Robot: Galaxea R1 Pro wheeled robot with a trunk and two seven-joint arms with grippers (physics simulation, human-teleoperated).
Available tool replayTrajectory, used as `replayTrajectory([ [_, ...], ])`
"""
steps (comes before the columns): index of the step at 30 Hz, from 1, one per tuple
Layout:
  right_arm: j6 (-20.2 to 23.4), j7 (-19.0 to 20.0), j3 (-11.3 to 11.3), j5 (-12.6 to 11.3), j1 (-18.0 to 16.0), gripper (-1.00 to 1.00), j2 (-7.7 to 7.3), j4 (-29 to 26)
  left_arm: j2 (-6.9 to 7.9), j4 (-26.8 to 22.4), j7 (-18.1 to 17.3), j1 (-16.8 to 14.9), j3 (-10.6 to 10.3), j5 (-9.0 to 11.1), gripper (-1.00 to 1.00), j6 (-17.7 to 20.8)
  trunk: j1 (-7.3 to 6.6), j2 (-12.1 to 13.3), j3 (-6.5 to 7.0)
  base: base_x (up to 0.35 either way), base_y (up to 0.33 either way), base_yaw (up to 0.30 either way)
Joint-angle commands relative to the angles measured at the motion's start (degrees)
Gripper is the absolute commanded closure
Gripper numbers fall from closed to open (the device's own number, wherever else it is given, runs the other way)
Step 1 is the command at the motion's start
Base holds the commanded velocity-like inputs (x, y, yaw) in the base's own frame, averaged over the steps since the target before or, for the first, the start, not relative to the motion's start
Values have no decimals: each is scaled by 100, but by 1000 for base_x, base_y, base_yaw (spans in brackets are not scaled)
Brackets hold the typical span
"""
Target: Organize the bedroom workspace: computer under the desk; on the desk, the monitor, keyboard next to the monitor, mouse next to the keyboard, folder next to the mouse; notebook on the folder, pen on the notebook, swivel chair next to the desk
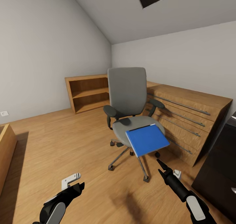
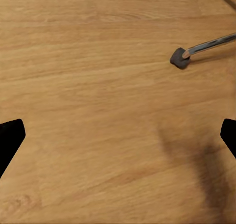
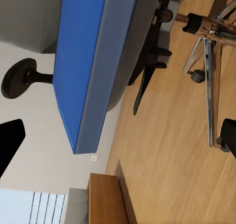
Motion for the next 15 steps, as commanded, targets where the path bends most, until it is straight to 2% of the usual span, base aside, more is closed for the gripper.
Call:
replayTrajectory([
  [1,45,7,-11,-34,-4,-100,2,1,7,-4,59,-4,-13,55,-100,0,-1,-2,-6,77,0,0],
  [6,44,7,-11,-34,-4,-100,2,4,16,9,51,-4,-8,61,-100,-3,-1,-2,-6,167,0,0],
  [15,44,7,-11,-34,-4,-100,-6,4,18,36,44,-4,-5,56,-100,-5,-1,-2,-6,55,8,0],
])
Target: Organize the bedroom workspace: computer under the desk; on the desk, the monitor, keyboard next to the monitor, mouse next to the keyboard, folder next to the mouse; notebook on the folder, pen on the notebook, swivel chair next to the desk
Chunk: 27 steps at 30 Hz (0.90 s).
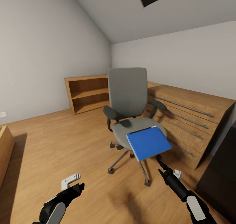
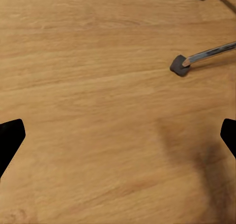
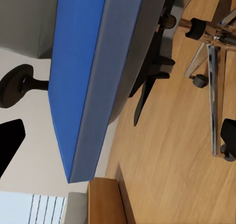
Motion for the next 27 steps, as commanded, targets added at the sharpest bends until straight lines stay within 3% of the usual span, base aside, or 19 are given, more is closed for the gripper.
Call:
replayTrajectory([
  [1,45,7,-11,-34,-4,-100,1,2,6,-6,58,-4,-15,56,-100,0,0,-2,-6,165,89,0],
  [27,45,7,-11,-34,-4,-100,1,-3,2,20,55,-4,-20,64,-100,2,0,-2,-6,63,24,0],
])
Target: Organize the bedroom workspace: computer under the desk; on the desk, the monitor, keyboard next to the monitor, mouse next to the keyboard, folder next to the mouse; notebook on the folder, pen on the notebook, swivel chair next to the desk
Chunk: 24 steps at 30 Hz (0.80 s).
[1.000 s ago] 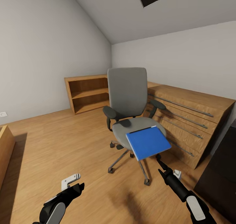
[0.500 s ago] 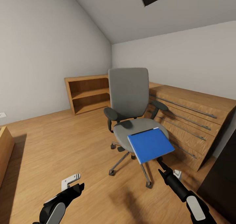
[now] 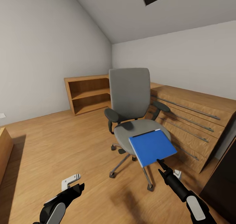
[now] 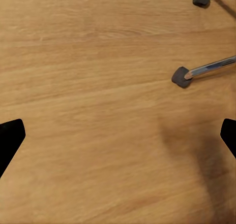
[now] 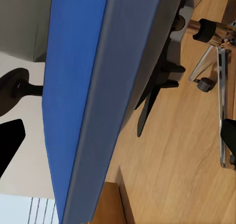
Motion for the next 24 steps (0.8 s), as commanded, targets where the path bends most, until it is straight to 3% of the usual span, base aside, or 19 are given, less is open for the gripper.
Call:
replayTrajectory([
  [1,45,7,-11,-34,-4,-100,1,1,6,-7,59,-4,-13,56,-100,1,-1,-2,-6,6,2,0],
  [24,-6,7,-11,-34,-4,-100,1,-2,6,10,60,-4,-10,64,-100,6,-1,-2,-6,68,9,0],
])
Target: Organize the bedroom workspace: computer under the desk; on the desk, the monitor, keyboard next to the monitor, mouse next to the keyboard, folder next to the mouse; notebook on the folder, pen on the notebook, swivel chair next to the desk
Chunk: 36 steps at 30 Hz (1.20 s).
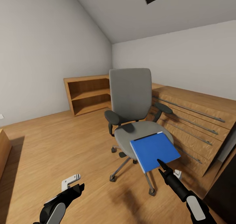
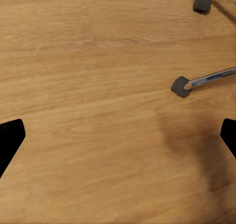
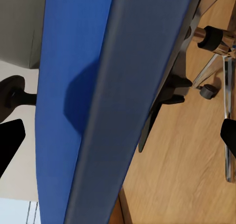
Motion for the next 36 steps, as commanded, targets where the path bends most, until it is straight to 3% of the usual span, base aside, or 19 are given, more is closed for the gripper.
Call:
replayTrajectory([
  [1,45,7,-11,-35,-4,-100,1,2,6,-7,59,-4,-12,56,-100,2,-1,-2,-6,6,3,0],
  [19,43,7,-11,-35,-4,-100,1,2,7,-6,74,-4,-11,57,-100,2,-1,-2,-6,48,19,0],
  [20,43,7,-11,-35,-4,100,1,2,6,-6,69,-4,-11,57,-100,2,-1,-2,-6,1,0,0],
  [36,43,15,-13,-35,-4,100,1,2,6,-6,74,-4,-9,54,-100,3,-4,-1,17,0,0,0],
])
